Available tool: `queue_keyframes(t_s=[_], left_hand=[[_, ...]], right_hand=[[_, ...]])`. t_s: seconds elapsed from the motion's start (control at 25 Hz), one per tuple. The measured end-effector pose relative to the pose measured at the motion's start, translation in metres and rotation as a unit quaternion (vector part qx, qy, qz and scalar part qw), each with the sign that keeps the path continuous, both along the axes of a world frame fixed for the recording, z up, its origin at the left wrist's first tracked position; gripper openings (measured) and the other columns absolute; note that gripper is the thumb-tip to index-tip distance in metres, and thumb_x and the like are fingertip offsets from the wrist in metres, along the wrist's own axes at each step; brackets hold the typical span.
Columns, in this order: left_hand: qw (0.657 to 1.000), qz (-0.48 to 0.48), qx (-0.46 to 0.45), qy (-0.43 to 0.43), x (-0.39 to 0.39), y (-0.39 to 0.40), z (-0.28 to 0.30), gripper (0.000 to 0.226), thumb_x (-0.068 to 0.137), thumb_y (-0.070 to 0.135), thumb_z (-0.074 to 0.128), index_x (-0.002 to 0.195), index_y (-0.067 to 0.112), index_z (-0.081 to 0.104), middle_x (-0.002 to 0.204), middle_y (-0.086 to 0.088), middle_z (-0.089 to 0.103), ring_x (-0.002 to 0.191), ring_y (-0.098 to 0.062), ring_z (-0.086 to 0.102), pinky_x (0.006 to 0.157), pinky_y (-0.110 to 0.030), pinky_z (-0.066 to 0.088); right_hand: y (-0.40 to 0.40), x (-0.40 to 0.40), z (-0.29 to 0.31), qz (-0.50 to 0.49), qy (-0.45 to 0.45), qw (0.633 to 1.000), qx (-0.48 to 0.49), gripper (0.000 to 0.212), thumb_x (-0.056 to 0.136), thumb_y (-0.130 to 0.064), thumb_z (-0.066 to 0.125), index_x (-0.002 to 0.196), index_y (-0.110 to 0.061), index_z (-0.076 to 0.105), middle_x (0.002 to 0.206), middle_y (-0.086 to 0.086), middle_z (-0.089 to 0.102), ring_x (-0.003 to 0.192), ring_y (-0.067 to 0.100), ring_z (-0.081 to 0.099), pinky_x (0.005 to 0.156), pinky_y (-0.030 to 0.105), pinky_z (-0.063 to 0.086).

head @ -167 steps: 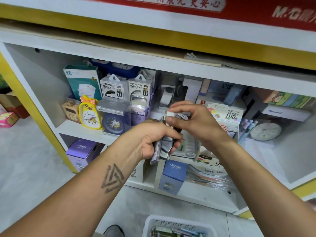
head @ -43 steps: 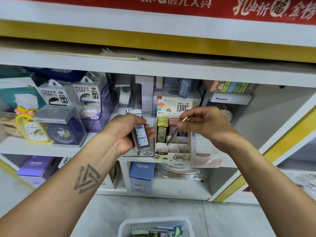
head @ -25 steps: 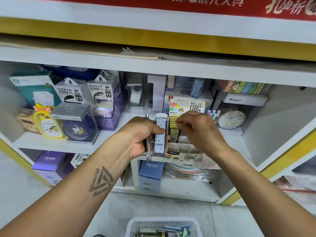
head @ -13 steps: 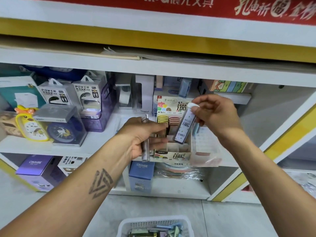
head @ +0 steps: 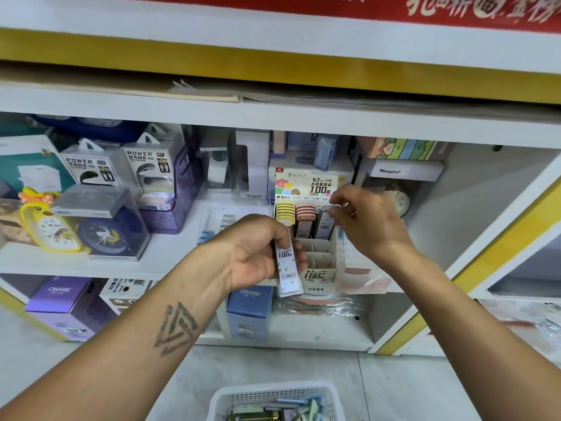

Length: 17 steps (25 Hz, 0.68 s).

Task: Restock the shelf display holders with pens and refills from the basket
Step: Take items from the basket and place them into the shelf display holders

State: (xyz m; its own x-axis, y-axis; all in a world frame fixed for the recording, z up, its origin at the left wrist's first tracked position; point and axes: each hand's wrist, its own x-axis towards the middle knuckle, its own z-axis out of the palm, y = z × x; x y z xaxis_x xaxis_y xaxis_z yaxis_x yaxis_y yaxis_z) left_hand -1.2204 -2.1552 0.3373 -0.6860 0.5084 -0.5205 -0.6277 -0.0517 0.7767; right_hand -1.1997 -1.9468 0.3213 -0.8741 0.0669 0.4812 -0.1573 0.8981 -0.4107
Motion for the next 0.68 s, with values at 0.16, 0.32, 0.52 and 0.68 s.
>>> queue_keyframes(t_s=[0.16,0.32,0.52,0.68], left_hand=[[0.998,-0.009,0.023,0.049,0.000,0.000,0.000,0.036,0.084,-0.026,0.041,0.107,-0.006,0.060,0.090,-0.025,0.063,0.084,-0.040,0.069,0.075,-0.051,0.060],[0.997,0.001,0.020,0.075,0.002,0.001,0.000,0.041,0.083,-0.028,0.049,0.118,-0.010,0.060,0.100,-0.025,0.069,0.090,-0.043,0.071,0.078,-0.051,0.060],[0.986,0.004,-0.011,0.166,0.009,0.012,0.002,0.030,0.081,-0.017,0.065,0.109,-0.005,0.067,0.101,-0.021,0.074,0.090,-0.033,0.074,0.075,-0.037,0.062],[0.836,0.040,-0.269,0.477,0.002,0.017,-0.005,0.023,0.088,0.008,0.066,0.109,0.013,0.072,0.104,0.002,0.072,0.098,-0.014,0.067,0.094,-0.032,0.054]], right_hand=[[-0.004,-0.003,0.004,-0.008,-0.003,0.999,0.039,0.020,0.092,-0.010,0.068,0.110,-0.007,0.076,0.104,0.006,0.073,0.090,0.023,0.066,0.084,0.024,0.046],[-0.017,0.004,0.015,0.046,-0.111,0.965,-0.234,0.016,0.090,-0.018,0.073,0.105,-0.014,0.077,0.087,-0.004,0.074,0.068,0.006,0.063,0.064,0.014,0.045],[-0.022,0.013,0.025,0.109,-0.148,0.910,-0.371,0.012,0.082,-0.003,0.078,0.094,-0.003,0.074,0.073,0.006,0.073,0.058,0.011,0.063,0.050,0.019,0.047],[0.004,0.010,0.032,0.033,-0.052,0.939,-0.339,0.011,0.083,-0.001,0.076,0.086,-0.011,0.071,0.070,0.004,0.072,0.058,0.018,0.068,0.058,0.035,0.059]])
